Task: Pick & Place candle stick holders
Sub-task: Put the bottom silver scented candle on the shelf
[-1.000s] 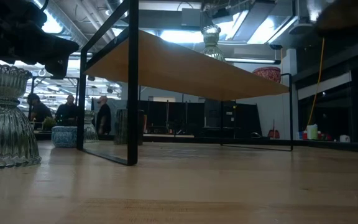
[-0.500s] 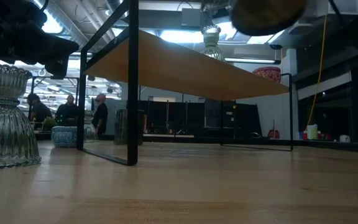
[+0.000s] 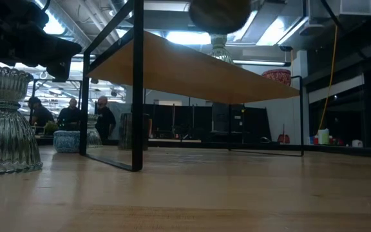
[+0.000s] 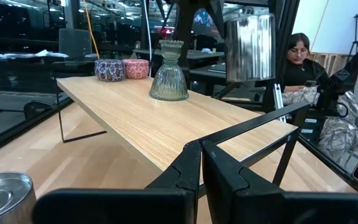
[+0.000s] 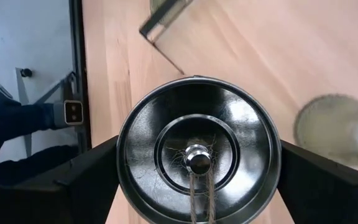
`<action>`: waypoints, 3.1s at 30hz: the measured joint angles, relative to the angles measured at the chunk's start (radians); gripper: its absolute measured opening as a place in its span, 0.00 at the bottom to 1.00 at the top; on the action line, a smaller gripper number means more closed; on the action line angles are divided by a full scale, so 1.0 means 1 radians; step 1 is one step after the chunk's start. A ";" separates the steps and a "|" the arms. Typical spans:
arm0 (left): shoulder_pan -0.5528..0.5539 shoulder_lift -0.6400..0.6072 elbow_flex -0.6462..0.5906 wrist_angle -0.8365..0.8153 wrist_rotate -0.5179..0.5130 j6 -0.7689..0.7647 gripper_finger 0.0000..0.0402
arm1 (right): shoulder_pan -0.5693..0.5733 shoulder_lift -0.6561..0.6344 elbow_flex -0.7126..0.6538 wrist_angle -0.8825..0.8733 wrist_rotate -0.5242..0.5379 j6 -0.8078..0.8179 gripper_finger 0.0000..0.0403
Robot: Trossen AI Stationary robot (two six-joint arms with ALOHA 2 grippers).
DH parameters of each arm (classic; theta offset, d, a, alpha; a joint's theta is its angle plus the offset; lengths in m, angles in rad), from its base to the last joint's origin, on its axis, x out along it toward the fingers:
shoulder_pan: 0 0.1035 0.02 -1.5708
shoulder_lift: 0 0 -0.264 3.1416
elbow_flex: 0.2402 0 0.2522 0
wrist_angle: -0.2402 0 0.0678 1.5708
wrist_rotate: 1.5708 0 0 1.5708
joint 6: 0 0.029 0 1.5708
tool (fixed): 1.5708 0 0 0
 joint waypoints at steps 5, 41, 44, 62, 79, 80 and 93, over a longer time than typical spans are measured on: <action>0.000 0.000 0.000 0.000 0.000 0.000 0.03 | -0.018 0.039 0.073 -0.004 0.001 -0.025 0.92; 0.000 0.000 0.000 0.000 0.000 0.000 0.03 | -0.036 0.133 0.094 0.144 0.061 -0.502 0.92; 0.000 0.000 0.000 0.001 0.000 0.000 0.03 | -0.040 0.141 0.094 0.141 0.061 -0.502 0.92; 0.000 0.000 0.000 0.000 0.000 0.000 0.03 | -0.043 0.159 0.093 0.139 0.062 -0.516 0.92; 0.000 0.000 0.000 0.000 0.000 0.000 0.03 | -0.047 0.171 0.093 0.139 0.064 -0.521 0.92; 0.000 0.000 0.000 0.000 0.000 0.000 0.03 | -0.048 0.171 0.093 0.136 0.064 -0.522 0.92; 0.000 0.000 0.000 0.000 0.000 0.000 0.03 | -0.049 0.171 0.093 0.141 0.064 -0.524 0.94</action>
